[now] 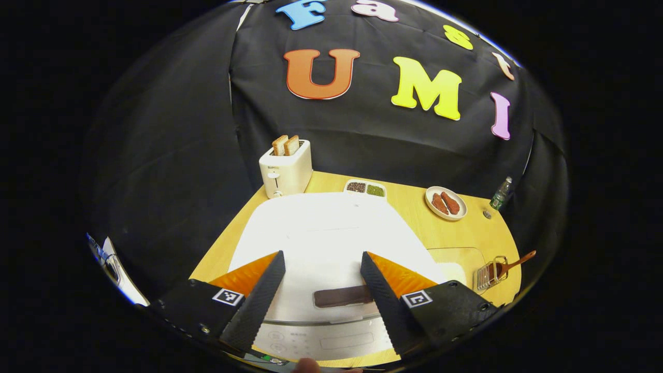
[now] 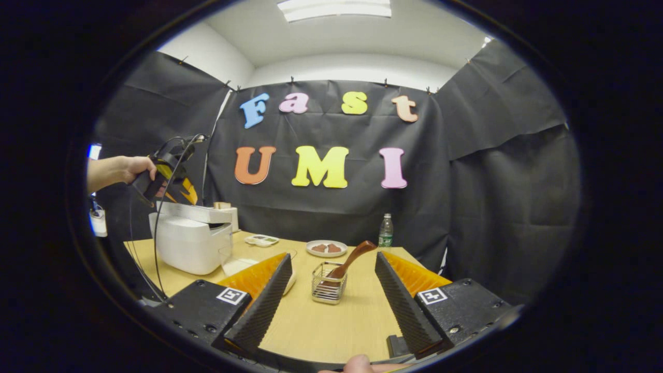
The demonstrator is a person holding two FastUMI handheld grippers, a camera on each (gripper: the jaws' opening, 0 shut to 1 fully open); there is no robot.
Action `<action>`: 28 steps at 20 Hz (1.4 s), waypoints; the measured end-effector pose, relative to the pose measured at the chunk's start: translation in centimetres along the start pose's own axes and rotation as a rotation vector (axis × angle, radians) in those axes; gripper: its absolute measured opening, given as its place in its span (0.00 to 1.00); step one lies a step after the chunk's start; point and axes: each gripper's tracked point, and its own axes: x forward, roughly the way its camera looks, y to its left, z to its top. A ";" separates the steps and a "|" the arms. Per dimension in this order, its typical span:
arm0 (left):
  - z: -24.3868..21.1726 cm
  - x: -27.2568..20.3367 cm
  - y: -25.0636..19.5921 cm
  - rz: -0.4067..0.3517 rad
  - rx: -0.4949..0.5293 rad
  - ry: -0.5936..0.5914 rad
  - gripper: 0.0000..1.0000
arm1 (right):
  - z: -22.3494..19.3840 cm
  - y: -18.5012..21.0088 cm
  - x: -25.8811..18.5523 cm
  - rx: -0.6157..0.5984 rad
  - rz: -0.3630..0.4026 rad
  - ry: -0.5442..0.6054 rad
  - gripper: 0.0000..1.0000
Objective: Close the left gripper, press the button to open the rice cooker; take a wooden spoon from the chopstick holder with the right hand, scoop a spoonful of rice and pour it into the rice cooker, then put the wooden spoon back into the chopstick holder.
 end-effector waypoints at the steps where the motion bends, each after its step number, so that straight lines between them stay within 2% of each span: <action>1: -0.5 -0.2 -0.3 -0.003 0.012 0.004 0.96 | -0.1 0.3 0.0 0.006 0.006 0.004 1.00; 6: -2.1 -0.4 -0.9 -0.013 0.030 0.023 0.96 | -1.0 1.2 0.2 0.026 0.036 0.020 1.00; 9: -3.8 -0.8 -1.2 -0.026 0.004 0.054 0.96 | -1.4 1.3 0.1 0.035 0.043 0.028 1.00; 11: -4.0 -0.7 -1.1 -0.029 0.035 0.034 0.98 | -1.6 1.3 0.4 0.056 0.049 0.033 1.00; 13: -4.2 -0.8 -1.0 -0.050 0.000 0.033 0.98 | -1.9 1.5 0.4 0.077 0.049 0.036 1.00; 16: -3.7 -1.4 -1.0 -0.108 -0.124 0.028 0.98 | -1.6 2.3 0.3 0.059 0.058 0.021 1.00; 17: -3.8 -1.2 -1.0 -0.117 -0.129 0.033 0.95 | -1.5 2.6 0.4 0.055 0.064 0.016 1.00; 18: -4.0 -1.1 -1.2 -0.112 -0.113 0.033 0.91 | -1.5 2.7 0.4 0.050 0.068 0.013 1.00; 21: -4.5 -1.0 -0.9 -0.038 0.005 0.014 0.92 | -1.9 3.3 0.7 0.053 0.079 0.022 1.00; 28: -3.8 -0.8 -1.1 -0.012 0.016 -0.046 0.90 | -2.3 3.3 0.7 0.056 0.081 0.032 1.00</action>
